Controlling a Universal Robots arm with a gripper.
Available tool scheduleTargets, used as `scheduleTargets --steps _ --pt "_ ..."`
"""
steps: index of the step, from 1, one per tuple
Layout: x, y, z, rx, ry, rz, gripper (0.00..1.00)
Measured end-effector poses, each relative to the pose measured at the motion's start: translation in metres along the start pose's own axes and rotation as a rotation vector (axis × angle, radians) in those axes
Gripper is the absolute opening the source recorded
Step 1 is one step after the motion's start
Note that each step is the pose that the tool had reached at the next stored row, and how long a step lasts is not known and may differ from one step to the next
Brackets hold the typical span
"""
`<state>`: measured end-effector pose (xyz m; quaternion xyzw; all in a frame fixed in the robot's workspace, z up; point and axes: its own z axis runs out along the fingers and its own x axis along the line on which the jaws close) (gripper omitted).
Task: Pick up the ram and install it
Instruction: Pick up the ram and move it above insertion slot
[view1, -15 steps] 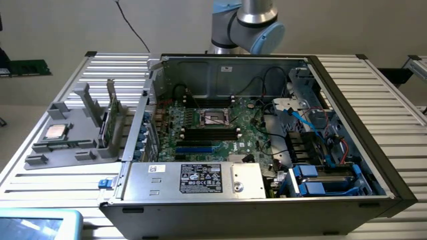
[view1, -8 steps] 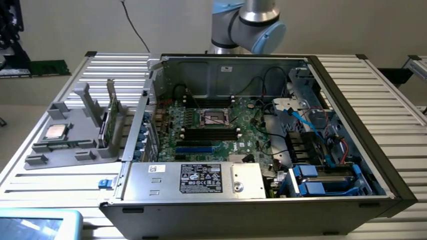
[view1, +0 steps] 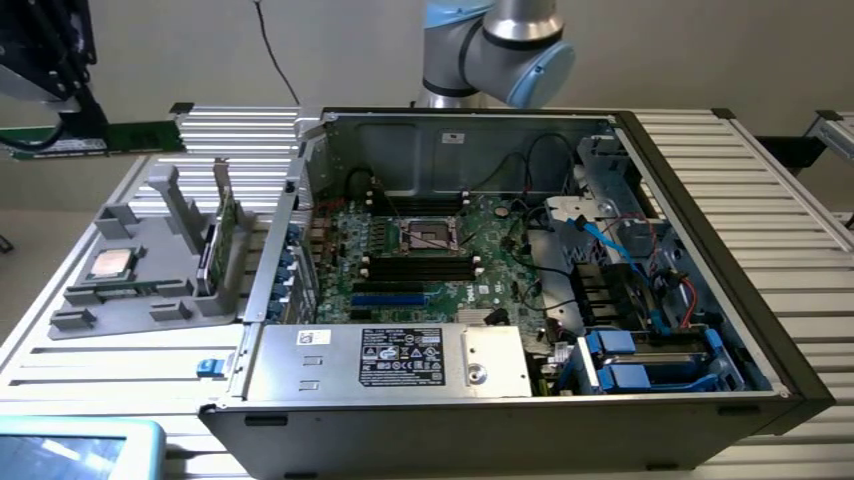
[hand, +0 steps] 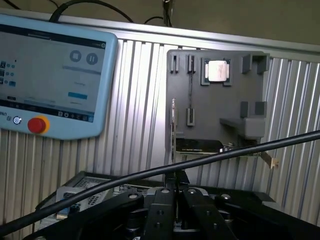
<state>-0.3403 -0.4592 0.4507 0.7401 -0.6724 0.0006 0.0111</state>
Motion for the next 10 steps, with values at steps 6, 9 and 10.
scheduleTargets --steps 6,9,10 --pt "0.004 -0.0269 0.0001 0.0009 -0.0088 0.0 0.11" --pt "0.007 -0.0406 0.0001 0.0013 -0.0132 0.0 0.11" --pt "0.007 -0.045 0.0001 0.0014 -0.0146 0.0 0.11"
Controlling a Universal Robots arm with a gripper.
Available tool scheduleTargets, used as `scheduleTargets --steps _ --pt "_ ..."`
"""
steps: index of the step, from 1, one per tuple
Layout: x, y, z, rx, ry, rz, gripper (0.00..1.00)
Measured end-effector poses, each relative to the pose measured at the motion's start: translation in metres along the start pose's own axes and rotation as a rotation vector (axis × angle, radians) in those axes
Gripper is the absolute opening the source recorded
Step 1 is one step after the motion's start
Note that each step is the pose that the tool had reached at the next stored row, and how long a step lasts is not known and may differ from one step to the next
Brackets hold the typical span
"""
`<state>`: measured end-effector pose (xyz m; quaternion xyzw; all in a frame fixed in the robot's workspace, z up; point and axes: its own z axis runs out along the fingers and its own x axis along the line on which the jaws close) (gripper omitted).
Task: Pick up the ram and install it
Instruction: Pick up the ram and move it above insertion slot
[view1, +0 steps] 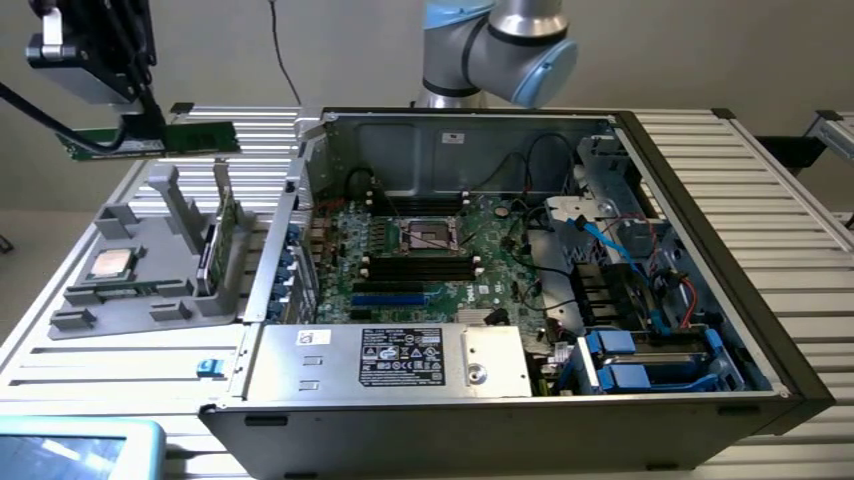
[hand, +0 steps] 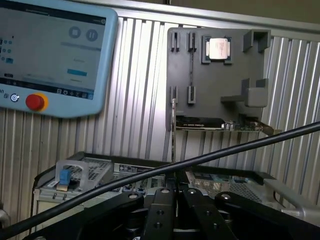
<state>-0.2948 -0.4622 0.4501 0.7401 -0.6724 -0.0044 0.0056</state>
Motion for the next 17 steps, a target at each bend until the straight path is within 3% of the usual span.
scheduleTargets --steps 8,17 --pt "0.006 -0.0363 0.0004 0.0011 -0.0104 0.0 0.11" --pt "0.01 -0.0771 0.0075 0.0011 -0.0106 0.0 0.11"
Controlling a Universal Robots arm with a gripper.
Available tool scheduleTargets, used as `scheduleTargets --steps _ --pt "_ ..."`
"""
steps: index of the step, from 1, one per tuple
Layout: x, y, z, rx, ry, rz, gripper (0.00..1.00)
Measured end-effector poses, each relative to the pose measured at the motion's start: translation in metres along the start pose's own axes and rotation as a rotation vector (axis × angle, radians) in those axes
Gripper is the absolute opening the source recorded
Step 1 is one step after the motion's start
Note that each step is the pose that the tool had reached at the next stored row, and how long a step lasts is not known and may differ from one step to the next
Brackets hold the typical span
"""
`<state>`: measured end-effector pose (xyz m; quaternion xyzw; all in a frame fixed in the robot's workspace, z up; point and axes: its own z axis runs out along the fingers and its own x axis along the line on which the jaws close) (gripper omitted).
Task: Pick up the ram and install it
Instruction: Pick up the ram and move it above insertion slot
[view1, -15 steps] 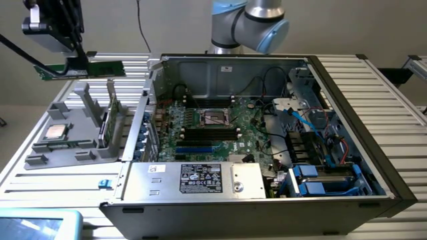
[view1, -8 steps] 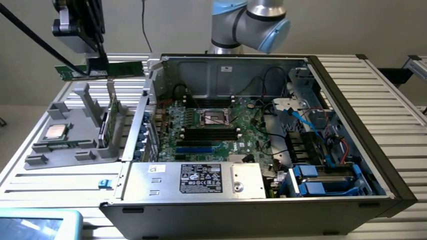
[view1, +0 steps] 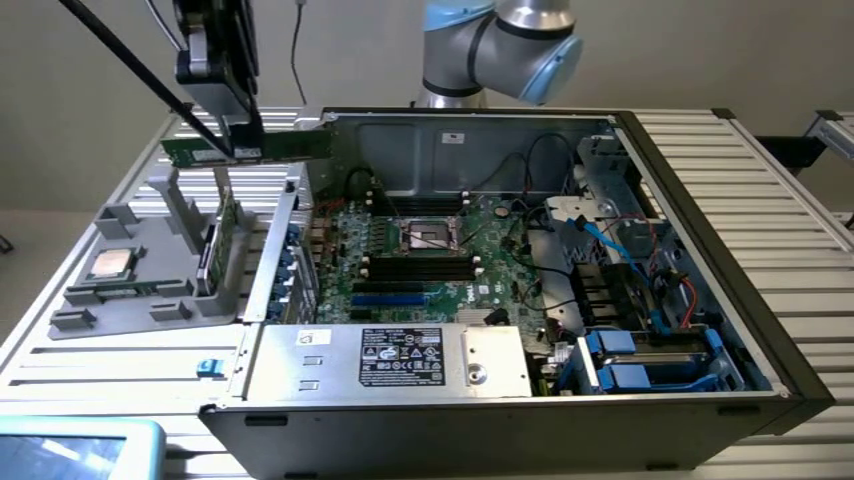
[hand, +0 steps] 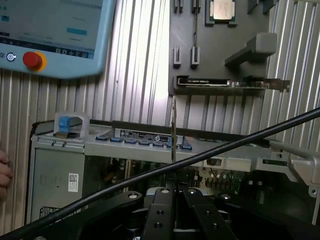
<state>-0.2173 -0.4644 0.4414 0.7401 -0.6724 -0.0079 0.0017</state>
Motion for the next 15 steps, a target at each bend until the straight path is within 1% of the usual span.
scheduleTargets --steps 6,13,15 --pt "0.002 -0.0269 0.0094 0.0001 -0.0005 0.0 0.11" --pt "0.004 -0.0478 0.0216 0.0007 -0.006 0.01 0.11" --pt "0.004 -0.0519 0.0227 0.0008 -0.0069 0.012 0.11"
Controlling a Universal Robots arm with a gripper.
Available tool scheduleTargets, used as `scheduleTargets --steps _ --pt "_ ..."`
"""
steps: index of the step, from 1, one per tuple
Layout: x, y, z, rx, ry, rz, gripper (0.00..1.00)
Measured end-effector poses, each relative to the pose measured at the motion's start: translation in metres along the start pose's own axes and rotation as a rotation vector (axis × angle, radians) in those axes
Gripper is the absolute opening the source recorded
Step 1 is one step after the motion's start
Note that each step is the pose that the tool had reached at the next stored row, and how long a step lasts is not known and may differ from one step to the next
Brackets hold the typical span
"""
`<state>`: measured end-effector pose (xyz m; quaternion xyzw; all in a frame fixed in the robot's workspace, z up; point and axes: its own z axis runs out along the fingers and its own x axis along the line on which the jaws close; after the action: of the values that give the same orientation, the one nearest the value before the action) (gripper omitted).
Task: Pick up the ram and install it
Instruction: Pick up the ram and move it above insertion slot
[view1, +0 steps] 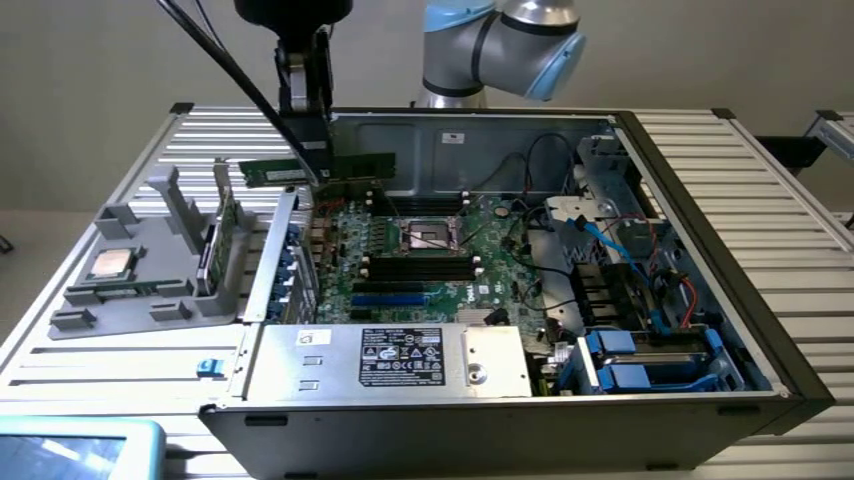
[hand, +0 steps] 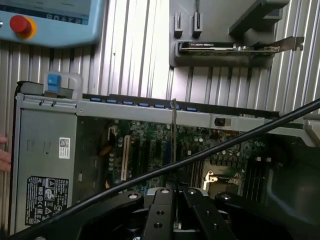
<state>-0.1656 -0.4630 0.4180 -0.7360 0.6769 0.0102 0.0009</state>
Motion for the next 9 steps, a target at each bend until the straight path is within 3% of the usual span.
scheduleTargets --steps 3,9 --pt "0.0005 -0.0001 0.0 0.0 -0.0006 0.0 0.11" --pt "0.0007 -0.004 0.0015 0.0011 -0.0075 0.024 0.11"
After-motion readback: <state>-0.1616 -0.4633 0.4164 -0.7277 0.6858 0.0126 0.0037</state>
